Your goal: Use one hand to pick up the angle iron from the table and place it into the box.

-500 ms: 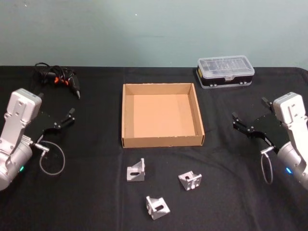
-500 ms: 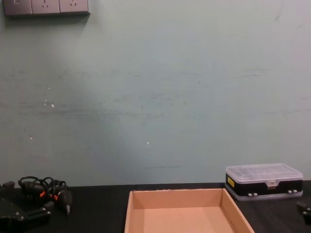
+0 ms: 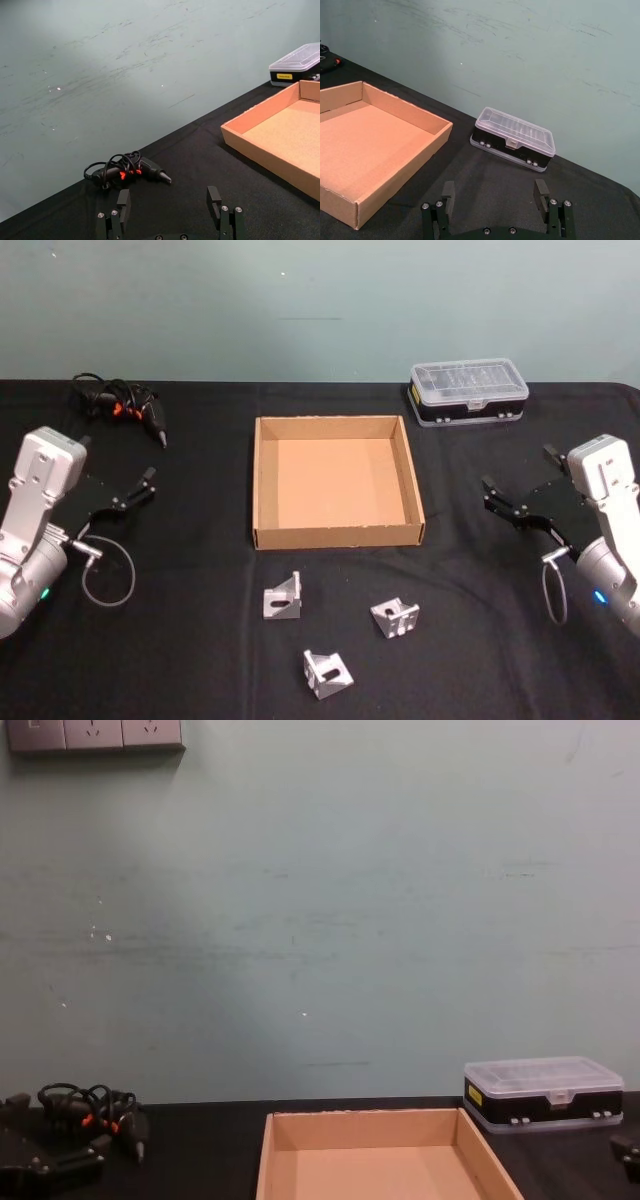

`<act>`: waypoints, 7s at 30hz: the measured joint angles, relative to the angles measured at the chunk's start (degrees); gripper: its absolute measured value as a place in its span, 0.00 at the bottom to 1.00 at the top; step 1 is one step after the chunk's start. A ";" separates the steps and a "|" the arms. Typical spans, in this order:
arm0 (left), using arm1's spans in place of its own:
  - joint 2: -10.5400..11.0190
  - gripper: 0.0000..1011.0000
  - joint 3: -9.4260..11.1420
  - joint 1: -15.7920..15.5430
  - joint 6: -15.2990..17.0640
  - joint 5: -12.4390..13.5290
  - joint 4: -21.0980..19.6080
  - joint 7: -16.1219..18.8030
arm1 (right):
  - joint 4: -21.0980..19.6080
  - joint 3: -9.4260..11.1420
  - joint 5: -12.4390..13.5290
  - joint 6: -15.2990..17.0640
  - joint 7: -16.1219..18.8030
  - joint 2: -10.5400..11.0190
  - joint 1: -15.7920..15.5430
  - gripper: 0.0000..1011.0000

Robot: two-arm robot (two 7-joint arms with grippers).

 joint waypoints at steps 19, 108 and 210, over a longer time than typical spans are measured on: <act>0.00 0.99 0.00 0.00 0.00 0.00 0.00 0.00 | 0.00 0.00 0.00 0.00 0.00 0.00 0.00 0.99; 0.00 0.99 0.00 0.00 0.00 0.00 0.00 0.00 | -16.94 -18.05 -11.38 16.72 66.25 16.97 25.25 0.99; 0.00 0.99 0.00 0.00 0.00 0.00 0.00 0.00 | -2.29 -15.38 2.40 29.44 40.66 -1.94 27.16 0.06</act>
